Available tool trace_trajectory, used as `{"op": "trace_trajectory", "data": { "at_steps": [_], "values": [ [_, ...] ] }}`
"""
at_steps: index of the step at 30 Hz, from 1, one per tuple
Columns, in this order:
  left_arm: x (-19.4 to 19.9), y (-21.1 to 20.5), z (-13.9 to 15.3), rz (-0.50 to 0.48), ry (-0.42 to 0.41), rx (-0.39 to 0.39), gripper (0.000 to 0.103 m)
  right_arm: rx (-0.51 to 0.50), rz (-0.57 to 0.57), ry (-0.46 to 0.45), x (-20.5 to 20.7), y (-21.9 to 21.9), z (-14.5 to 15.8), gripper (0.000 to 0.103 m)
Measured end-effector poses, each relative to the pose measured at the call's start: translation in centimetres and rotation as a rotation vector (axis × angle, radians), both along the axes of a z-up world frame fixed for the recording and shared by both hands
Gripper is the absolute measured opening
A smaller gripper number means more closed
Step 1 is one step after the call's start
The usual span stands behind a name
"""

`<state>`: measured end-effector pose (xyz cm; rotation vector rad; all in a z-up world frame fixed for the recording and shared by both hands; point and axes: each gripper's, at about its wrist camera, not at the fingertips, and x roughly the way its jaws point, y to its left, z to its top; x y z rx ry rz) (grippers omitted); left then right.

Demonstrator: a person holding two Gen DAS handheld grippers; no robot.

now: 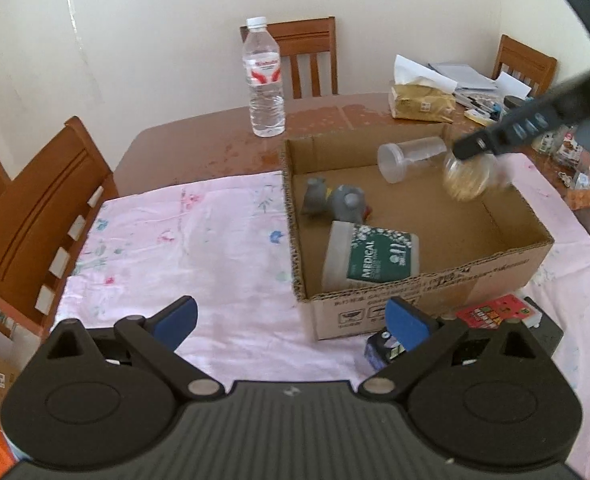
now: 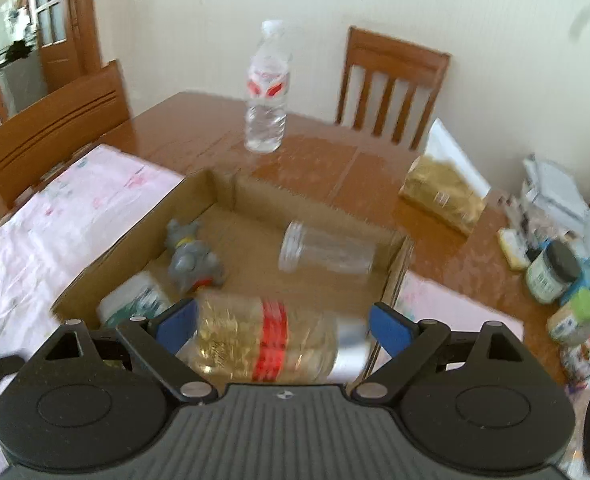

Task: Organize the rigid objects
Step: 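Lower the MEDICAL container into the box with the left tool while the right tool drops the capsule jar in, then withdraw both tools from the box and move the left tool toward the red S.L train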

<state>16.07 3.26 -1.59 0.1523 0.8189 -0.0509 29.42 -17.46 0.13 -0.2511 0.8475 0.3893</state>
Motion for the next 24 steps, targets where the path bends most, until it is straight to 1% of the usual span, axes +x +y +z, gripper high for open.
{"op": "trace_trajectory", "data": {
  "at_steps": [2,4,8,17,21,24],
  "values": [
    [-0.2,0.3,0.0,0.000,0.003,0.010,0.100,0.002,-0.014,-0.005,0.7,0.2,-0.1,0.102],
    [-0.5,0.4,0.0,0.001,0.003,0.014,0.100,-0.009,-0.029,0.000,1.0,0.2,-0.2,0.103],
    [-0.6,0.8,-0.1,0.002,0.006,0.000,0.100,0.001,-0.037,0.001,0.1,-0.3,0.1,0.103],
    [-0.5,0.4,-0.9,-0.033,0.026,0.003,0.100,0.029,-0.078,-0.001,-3.4,-1.9,0.7,0.103],
    [-0.8,0.0,-1.1,-0.057,0.034,-0.005,0.100,0.042,-0.113,0.007,-5.5,-2.7,0.3,0.103],
    [-1.0,-0.5,-1.3,-0.083,0.045,-0.012,0.100,0.020,-0.135,0.004,-7.2,-3.0,-0.3,0.103]
  ]
}}
